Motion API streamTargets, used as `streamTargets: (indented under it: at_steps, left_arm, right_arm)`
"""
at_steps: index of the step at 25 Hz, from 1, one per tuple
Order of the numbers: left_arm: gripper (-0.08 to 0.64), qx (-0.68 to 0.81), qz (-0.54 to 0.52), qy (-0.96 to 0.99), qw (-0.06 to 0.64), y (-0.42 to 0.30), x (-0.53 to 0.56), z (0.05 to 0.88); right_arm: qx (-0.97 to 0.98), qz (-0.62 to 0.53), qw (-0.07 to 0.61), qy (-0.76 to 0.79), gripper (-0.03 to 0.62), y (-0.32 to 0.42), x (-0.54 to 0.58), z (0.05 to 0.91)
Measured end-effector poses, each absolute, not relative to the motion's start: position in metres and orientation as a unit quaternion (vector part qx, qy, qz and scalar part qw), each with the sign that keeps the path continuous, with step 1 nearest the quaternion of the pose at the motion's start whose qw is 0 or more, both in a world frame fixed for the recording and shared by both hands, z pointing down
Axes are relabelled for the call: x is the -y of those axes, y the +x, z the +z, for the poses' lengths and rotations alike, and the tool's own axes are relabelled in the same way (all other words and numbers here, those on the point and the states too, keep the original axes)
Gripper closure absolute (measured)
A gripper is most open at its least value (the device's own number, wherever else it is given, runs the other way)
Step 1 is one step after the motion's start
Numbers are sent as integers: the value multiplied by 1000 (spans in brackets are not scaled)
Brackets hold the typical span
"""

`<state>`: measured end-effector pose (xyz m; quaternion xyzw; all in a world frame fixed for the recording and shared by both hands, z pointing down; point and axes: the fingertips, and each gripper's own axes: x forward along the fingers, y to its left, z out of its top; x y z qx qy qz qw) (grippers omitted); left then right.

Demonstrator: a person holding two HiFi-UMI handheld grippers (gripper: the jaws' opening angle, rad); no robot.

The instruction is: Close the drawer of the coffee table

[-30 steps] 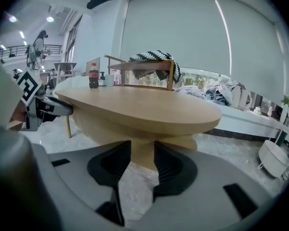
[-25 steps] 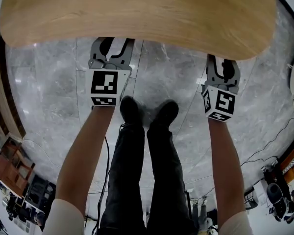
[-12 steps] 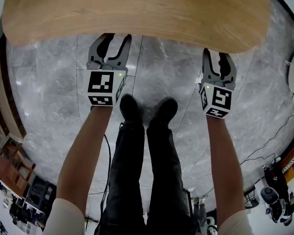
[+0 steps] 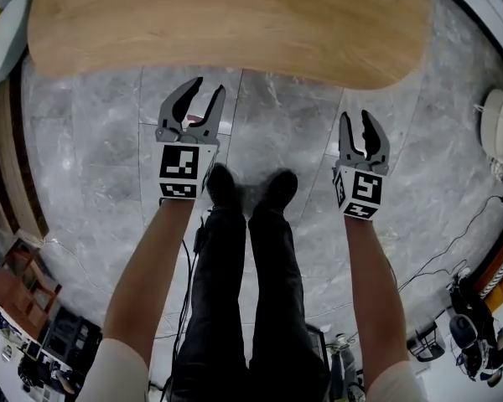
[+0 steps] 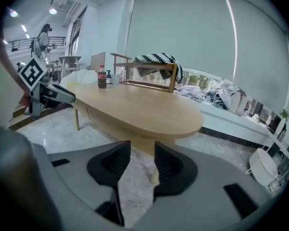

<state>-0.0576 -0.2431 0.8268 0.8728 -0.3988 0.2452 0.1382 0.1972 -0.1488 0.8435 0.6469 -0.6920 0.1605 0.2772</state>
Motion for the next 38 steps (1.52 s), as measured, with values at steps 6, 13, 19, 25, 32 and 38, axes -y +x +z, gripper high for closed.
streamTargets:
  at_steps: [6, 13, 19, 25, 32, 38]
  left_arm:
    - [411, 386, 243, 880, 132, -54, 225, 766]
    - [448, 388, 230, 882, 137, -56, 203, 686]
    - [477, 401, 215, 880, 139, -57, 200, 613]
    - [488, 409, 197, 882, 126, -65, 199, 539]
    - [494, 414, 187, 883, 113, -73, 191, 467]
    - [502, 413, 185, 887, 96, -72, 183, 405]
  right_arm:
    - [703, 168, 270, 636, 450, 180, 124, 790]
    - [704, 187, 232, 644, 495, 177, 106, 712]
    - [691, 206, 200, 663, 528, 194, 96, 642]
    - [695, 189, 188, 668, 535, 197, 95, 573]
    - [705, 188, 185, 658, 548, 190, 83, 511]
    - [708, 183, 177, 658, 556, 193, 71, 454]
